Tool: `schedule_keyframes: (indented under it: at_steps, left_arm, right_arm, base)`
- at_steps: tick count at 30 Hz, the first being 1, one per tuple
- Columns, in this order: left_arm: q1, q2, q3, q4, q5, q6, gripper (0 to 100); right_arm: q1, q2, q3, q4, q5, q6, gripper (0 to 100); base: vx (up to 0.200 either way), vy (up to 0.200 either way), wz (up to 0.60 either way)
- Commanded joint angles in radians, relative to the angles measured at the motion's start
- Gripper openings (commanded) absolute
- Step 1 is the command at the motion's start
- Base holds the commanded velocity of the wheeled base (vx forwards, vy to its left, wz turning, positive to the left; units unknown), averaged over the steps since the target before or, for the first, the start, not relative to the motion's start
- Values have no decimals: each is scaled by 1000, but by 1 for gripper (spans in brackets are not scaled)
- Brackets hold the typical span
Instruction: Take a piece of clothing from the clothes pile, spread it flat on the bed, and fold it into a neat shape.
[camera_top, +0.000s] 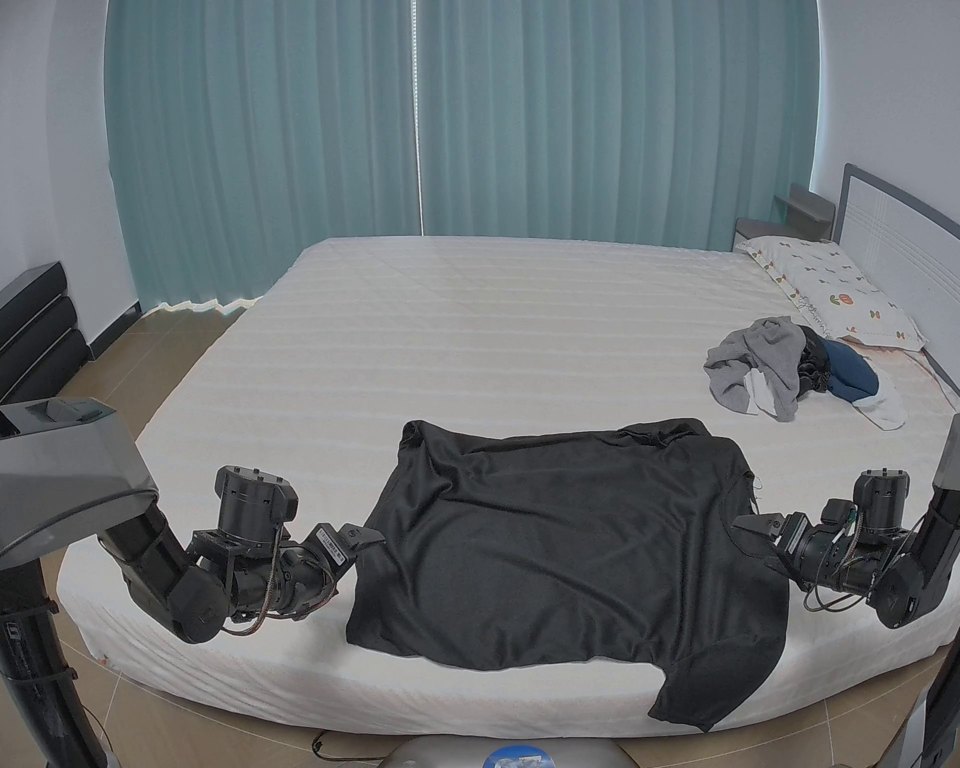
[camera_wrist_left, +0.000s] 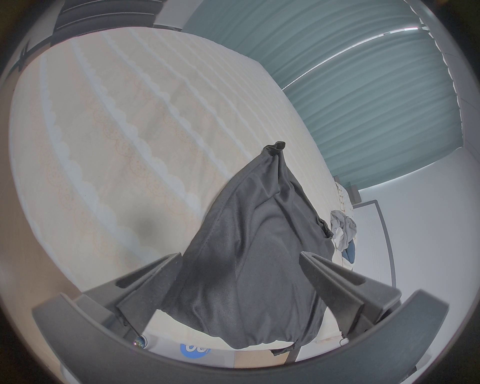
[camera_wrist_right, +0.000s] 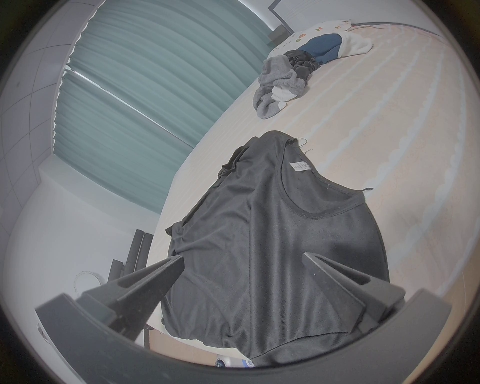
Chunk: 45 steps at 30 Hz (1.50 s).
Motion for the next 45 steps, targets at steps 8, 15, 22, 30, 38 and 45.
schedule_keyframes:
  at_steps: [8, 15, 22, 30, 38, 45]
  left_arm:
    - [-14, -17, 6, 1, 1, -2, 100]
    - [-12, -63, 17, 4, 15, 9, 100]
    - [-6, -66, 67, 1, 17, 7, 100]
    - [-6, -82, 121, -2, 18, 12, 100]
    - [-6, -51, 139, 1, 47, 30, 100]
    - [20, 39, 124, -2, 144, 87, 100]
  right_arm:
    - [8, -5, 1, 0, -7, 0, 100]
    - [30, -12, -2, -1, -18, -6, 100]
    - [76, -19, -6, 12, -47, -14, 100]
    - [93, -15, 56, 2, -49, -16, 100]
    - [84, 4, 84, 2, -66, -35, 100]
    - [82, 33, 95, 0, -66, -52, 100]
  base:
    - [0, -200, 0]
    - [0, -86, 0]
    - [-57, 0, 0]
    - [-200, 0, 0]
    - [-50, 0, 0]
    - [0, 0, 0]
